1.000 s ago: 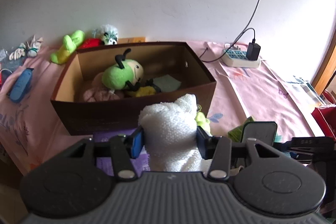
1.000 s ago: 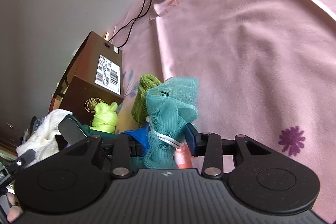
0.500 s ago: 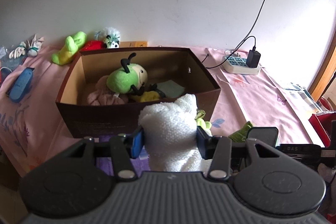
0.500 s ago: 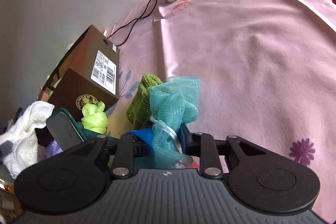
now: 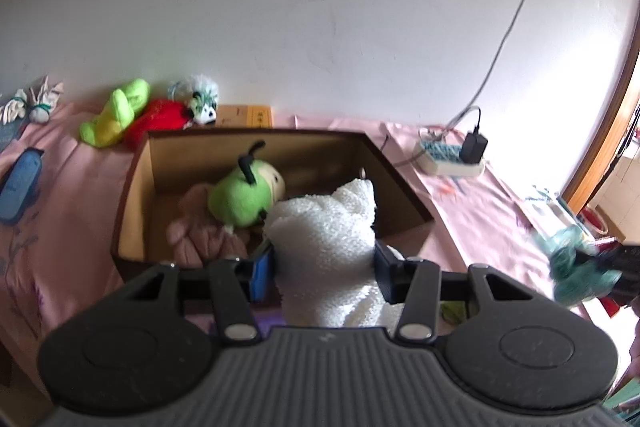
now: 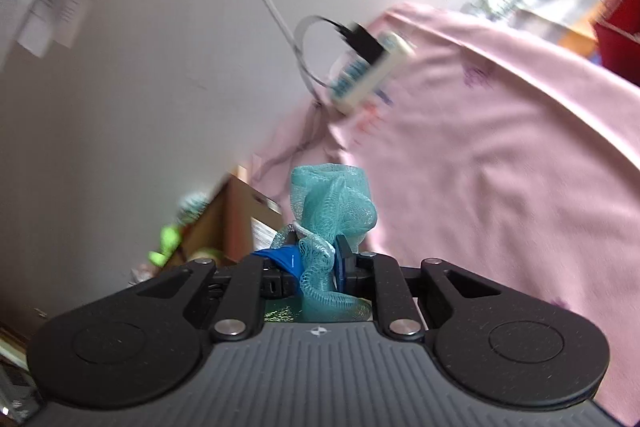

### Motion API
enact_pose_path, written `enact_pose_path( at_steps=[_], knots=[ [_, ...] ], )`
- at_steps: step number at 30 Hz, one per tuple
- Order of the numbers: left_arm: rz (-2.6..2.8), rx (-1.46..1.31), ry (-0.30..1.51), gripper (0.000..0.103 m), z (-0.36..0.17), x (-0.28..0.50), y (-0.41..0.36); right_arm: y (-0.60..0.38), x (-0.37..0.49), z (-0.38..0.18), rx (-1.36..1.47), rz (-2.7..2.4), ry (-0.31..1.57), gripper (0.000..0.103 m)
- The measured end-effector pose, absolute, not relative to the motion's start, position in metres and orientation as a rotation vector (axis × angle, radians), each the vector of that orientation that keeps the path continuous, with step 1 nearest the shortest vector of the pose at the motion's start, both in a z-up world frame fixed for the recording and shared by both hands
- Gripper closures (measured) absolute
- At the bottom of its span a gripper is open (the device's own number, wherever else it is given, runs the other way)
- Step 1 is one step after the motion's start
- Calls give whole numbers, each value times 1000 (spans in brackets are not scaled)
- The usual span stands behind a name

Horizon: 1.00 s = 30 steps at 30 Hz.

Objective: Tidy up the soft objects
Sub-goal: 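Carry the white bundle and the green cloth with teal sponge into the brown box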

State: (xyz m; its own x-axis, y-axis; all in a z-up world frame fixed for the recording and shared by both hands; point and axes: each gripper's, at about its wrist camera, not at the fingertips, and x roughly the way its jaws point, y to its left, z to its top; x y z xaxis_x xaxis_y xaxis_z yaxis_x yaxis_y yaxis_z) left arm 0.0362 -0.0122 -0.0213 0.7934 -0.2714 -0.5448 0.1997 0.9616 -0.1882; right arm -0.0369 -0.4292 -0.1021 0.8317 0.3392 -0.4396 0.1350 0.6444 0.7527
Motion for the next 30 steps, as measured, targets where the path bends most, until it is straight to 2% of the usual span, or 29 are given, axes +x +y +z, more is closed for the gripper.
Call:
enact_pose_path(
  at_steps=[6,12,19,30],
  knots=[
    [-240,-133,542,53,-3,64,12,-393,7,-38,776,284,504,103],
    [-248,-144,522,53,5,89,22,-335,61,-10,642,383,509,103],
    [-246,-131,550,53,-4,113,15,-279,109,-26,547,414,577,103],
    [-171,-166,669,53,-29,141,9,-238,120,-50,510,420,620,103]
  ],
)
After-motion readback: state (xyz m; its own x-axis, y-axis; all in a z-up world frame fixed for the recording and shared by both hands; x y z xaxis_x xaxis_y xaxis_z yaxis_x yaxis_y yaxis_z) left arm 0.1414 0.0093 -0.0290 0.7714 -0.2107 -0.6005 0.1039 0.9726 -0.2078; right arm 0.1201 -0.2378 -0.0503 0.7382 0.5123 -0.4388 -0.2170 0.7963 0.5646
